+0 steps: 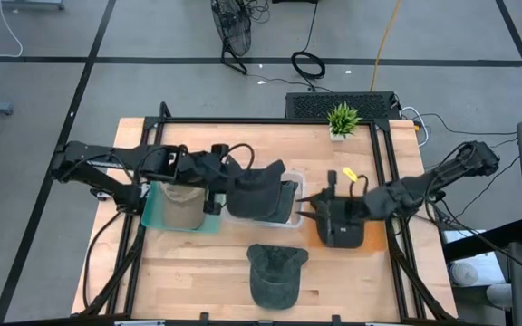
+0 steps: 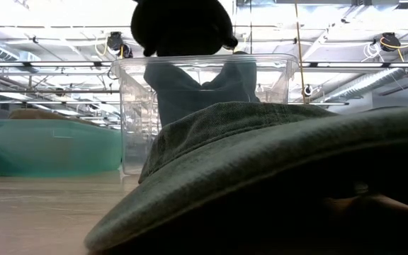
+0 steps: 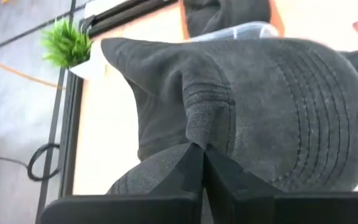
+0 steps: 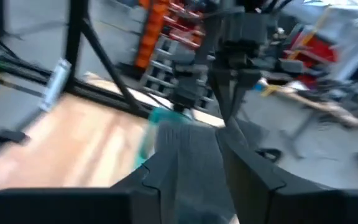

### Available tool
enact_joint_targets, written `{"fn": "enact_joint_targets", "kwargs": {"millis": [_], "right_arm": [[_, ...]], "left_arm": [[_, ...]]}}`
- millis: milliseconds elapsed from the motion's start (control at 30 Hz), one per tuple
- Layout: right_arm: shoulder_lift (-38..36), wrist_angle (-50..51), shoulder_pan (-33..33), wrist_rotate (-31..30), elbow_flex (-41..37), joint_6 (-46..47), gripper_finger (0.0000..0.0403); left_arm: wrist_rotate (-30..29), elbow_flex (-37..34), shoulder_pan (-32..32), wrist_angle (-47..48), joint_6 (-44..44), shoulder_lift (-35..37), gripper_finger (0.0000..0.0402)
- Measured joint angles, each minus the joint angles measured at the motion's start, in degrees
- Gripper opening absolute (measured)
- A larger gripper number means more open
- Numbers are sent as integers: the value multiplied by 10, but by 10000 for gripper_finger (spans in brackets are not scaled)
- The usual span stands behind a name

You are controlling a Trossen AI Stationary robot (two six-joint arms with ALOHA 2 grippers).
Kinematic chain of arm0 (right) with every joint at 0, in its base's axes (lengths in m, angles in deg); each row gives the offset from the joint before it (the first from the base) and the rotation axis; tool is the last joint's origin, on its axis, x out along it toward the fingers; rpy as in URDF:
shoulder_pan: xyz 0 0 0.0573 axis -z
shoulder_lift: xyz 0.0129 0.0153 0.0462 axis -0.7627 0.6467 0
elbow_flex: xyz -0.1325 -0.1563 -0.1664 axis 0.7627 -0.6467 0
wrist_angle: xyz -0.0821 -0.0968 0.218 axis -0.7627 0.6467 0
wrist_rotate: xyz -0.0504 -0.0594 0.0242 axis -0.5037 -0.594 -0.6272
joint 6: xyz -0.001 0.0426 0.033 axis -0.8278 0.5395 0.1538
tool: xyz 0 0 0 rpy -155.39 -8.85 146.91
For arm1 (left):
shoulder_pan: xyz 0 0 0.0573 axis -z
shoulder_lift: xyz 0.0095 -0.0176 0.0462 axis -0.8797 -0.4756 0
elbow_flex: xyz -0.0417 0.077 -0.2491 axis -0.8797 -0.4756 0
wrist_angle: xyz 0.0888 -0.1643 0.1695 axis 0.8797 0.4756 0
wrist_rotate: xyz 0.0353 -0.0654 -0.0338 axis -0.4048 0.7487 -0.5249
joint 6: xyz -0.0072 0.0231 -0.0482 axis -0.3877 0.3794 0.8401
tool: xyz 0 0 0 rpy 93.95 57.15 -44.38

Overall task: Pick & Place hat
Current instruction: Put the black cap into the orange bin

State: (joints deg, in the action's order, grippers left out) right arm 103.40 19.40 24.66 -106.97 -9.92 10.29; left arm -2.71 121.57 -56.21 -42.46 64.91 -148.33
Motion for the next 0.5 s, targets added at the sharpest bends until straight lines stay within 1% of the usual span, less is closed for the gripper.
{"fn": "enact_joint_targets", "kwargs": {"millis": [100,267,400,467,500], "right_arm": [[28,59,35,67,61,11,138],[93,160,93,121,177,14,167],[144,189,139,166,238,16,179],[159,190,160,186,253,16,182],[166,188,171,207,257,21,184]], "left_arm": [[-1,0,15,-16,1,0,4],[0,0,28,-36,-1,0,7],[0,0,34,-48,-3,0,6],[0,0,36,-50,-5,0,11],[0,0,37,-50,-5,0,12]]}}
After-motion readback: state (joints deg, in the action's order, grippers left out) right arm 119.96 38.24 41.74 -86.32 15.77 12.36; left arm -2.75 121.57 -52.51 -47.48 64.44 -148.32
